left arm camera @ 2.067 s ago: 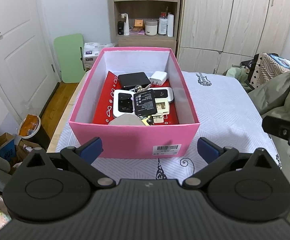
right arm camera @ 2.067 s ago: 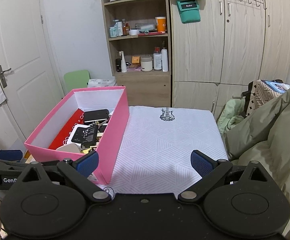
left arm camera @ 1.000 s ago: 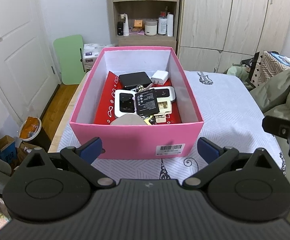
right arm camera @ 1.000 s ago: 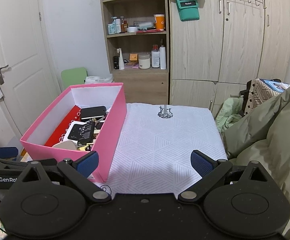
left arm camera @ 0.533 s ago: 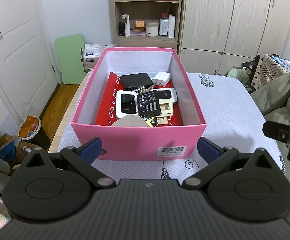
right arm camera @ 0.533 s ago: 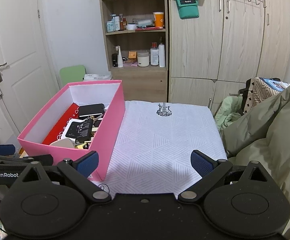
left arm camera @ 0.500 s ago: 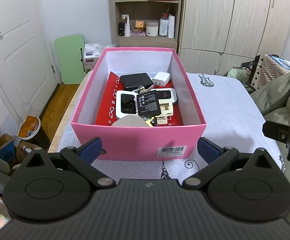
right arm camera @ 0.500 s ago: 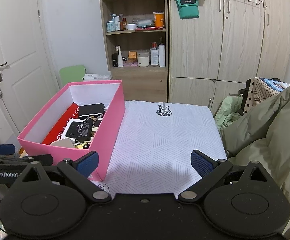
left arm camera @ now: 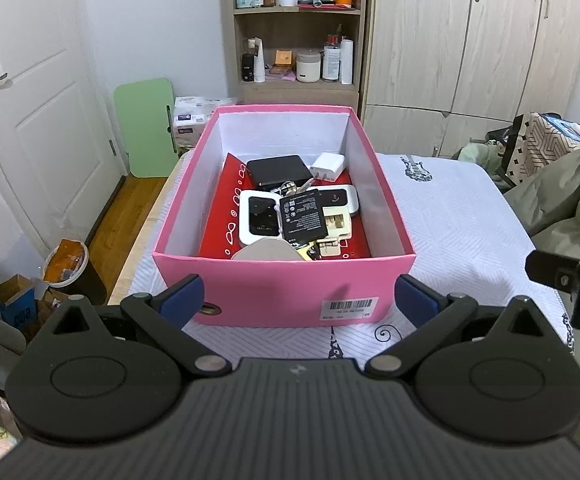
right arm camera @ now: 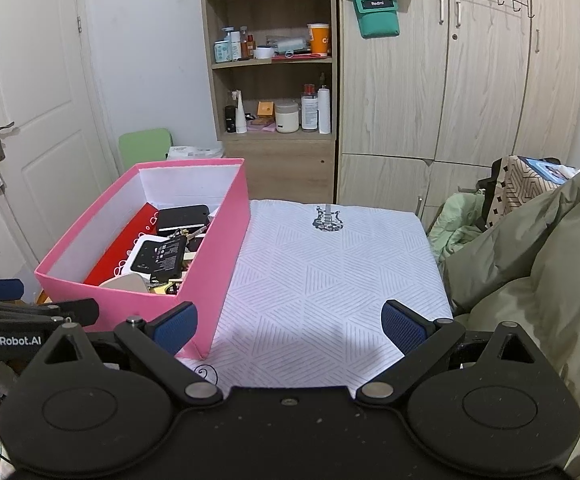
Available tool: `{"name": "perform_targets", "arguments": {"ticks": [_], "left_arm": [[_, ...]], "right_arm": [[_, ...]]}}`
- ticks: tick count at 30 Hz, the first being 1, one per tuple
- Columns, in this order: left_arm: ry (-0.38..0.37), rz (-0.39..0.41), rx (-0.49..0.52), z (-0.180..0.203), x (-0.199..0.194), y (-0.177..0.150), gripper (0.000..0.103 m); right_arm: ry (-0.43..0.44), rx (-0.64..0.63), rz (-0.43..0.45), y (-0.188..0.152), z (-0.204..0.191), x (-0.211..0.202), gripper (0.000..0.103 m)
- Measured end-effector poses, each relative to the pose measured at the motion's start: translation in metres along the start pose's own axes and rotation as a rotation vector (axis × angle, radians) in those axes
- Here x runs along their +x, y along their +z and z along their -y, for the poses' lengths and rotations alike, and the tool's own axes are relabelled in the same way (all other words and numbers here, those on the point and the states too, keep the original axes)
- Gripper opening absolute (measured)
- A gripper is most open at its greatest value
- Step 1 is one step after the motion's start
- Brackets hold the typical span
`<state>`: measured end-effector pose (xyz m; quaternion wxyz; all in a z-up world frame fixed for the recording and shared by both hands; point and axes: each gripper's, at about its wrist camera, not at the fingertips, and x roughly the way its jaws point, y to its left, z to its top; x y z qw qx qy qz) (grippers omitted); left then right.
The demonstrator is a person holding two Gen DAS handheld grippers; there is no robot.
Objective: Organize rigid objects
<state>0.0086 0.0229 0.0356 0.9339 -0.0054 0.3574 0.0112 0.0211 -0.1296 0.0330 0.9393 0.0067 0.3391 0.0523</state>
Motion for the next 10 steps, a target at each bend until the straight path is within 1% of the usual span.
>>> {"name": "perform_targets", "arguments": {"ticks": [10], "left_arm": [[-0.006,-0.009,-0.008,-0.0021,0.0001,0.0013,0.103]], "right_arm": [[-0.006,-0.002,-0.001,-0.0007,0.0004,-0.0012,0.1]]}}
